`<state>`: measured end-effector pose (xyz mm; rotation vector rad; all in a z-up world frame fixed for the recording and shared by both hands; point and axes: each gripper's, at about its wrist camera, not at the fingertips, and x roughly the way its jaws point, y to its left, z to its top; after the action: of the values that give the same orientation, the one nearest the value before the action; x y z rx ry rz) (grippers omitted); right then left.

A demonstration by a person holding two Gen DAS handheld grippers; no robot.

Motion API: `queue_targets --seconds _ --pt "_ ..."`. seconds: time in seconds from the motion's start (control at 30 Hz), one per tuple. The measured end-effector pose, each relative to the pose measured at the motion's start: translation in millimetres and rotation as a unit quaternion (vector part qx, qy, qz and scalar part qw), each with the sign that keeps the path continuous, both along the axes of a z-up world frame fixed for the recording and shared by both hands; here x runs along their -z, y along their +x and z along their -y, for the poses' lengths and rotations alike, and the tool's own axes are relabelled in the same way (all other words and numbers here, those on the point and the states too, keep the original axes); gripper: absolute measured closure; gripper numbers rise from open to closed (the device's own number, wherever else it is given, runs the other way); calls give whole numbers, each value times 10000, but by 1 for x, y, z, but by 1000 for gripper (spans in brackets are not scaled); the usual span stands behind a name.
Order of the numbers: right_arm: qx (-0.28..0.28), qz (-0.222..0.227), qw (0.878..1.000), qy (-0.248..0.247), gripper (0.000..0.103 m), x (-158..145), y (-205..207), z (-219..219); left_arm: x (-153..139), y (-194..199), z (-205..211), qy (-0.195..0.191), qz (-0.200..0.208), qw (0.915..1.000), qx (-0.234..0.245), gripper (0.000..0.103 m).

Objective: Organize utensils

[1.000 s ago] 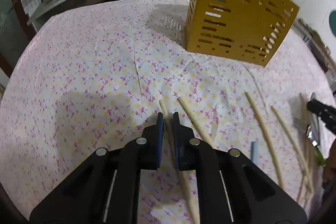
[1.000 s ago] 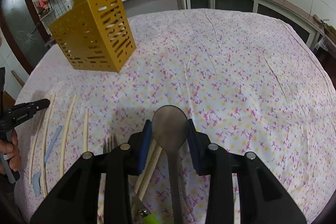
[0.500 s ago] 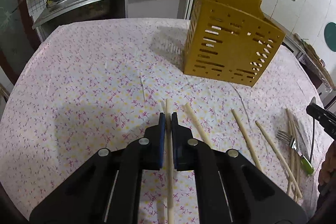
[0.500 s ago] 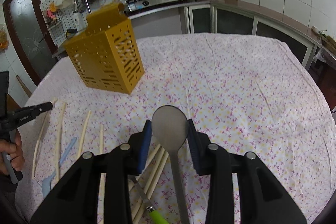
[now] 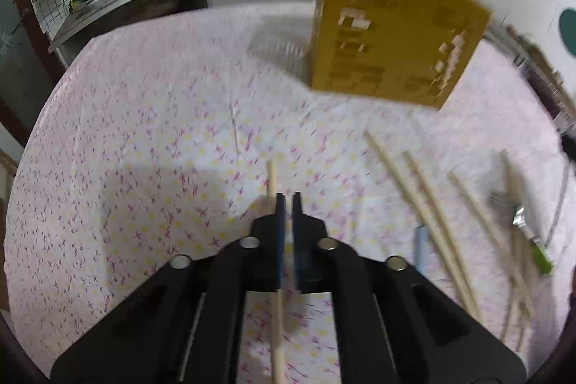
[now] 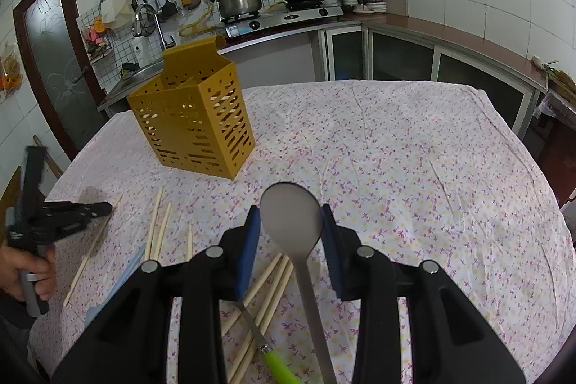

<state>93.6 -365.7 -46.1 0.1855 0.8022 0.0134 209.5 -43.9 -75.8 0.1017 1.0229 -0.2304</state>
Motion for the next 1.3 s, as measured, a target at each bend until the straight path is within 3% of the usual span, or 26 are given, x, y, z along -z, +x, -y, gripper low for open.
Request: queue_targets --seconds 0.03,0.07,0.27,0.43,0.6,0.8,1.03,1.2,1.3 --pt "0 -12 10000 15 69 1 0 1 4 3 -1 58 -21 9999 -82 80" --pt "-3 -18 10000 18 69 2 0 1 7 5 -2 58 -45 9999 -123 78" --pt "-30 -78 10000 29 69 6 3 3 16 14 2 220 35 9997 -98 75" --pt "-53 -81 9999 59 69 7 5 0 17 7 7 304 175 9994 14 99" --pt "-71 -26 10000 49 69 2 1 -4 7 -5 3 55 161 9999 -19 100" --pt "-39 205 9998 47 69 -17 -4 -2 -50 -27 0 -262 820 9963 -1 99" --pt "-96 774 9966 272 69 -57 -6 -3 -125 -51 0 -827 1886 9786 52 99" --pt "-247 1132 9930 223 73 -87 3 -12 -156 -52 15 -953 2219 9701 221 99" --pt "-354 952 9947 143 74 -87 17 -16 -161 -42 16 -984 2234 9694 244 99"
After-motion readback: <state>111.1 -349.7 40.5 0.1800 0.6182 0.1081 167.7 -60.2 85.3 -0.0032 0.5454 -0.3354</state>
